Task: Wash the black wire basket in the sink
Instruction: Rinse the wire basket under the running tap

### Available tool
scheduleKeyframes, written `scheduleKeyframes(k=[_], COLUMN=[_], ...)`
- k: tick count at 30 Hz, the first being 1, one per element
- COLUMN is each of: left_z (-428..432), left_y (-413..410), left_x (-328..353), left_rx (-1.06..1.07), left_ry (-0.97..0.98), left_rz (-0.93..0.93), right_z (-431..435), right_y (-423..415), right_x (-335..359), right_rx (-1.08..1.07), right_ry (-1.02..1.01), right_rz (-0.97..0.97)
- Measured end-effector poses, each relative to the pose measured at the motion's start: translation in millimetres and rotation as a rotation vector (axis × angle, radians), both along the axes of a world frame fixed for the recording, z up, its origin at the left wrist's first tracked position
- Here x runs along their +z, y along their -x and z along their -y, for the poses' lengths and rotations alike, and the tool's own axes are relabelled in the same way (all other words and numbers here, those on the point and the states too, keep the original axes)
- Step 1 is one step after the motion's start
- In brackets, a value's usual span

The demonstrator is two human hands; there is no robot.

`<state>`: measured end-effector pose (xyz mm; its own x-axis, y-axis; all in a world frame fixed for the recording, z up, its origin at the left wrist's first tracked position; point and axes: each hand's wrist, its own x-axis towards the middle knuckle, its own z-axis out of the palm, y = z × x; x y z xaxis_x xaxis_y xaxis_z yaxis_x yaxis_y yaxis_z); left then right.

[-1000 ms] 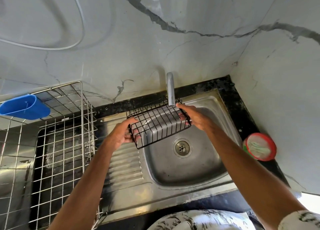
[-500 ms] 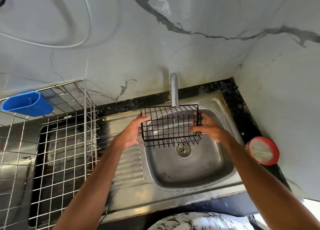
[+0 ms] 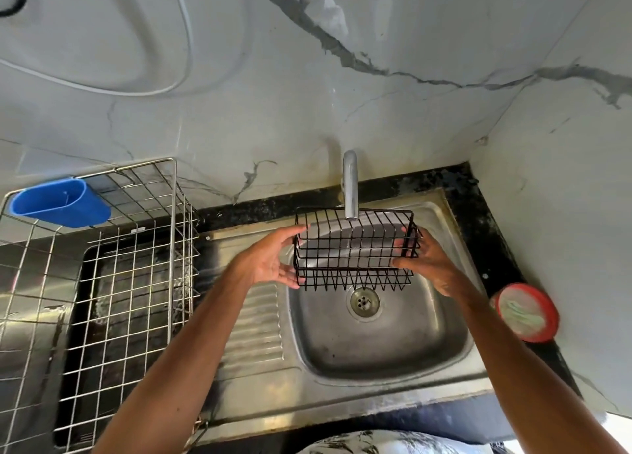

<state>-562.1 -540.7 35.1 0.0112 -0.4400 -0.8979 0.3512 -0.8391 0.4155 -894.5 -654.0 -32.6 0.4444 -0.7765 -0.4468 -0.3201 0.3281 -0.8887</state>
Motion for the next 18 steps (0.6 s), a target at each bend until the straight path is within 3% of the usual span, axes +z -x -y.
scheduleKeyframes(k=[5, 9, 13, 15, 18], left_z=[-2, 0, 4, 7, 7], left_y=[-3, 7, 25, 28, 34], left_x=[-5, 1, 2, -6, -7], left_rx=[0.004, -0.005, -0.135, -0.145, -0.132], left_ry=[-0.048, -0.061, -0.026, -0.014, 0.006], left_rz=[0.023, 0.117, 0.251, 0.295, 0.335], right_z=[5, 16, 5, -20, -48], right_y=[-8, -6, -32, -50, -80], right_x=[5, 21, 37, 52, 57], right_rx=[0.058, 0.226, 0.142, 0.176, 0.436], right_ry=[-0.046, -0.162, 0.301, 0.497, 0.569], right_rz=[0.026, -0.014, -0.477, -0.408, -0.31])
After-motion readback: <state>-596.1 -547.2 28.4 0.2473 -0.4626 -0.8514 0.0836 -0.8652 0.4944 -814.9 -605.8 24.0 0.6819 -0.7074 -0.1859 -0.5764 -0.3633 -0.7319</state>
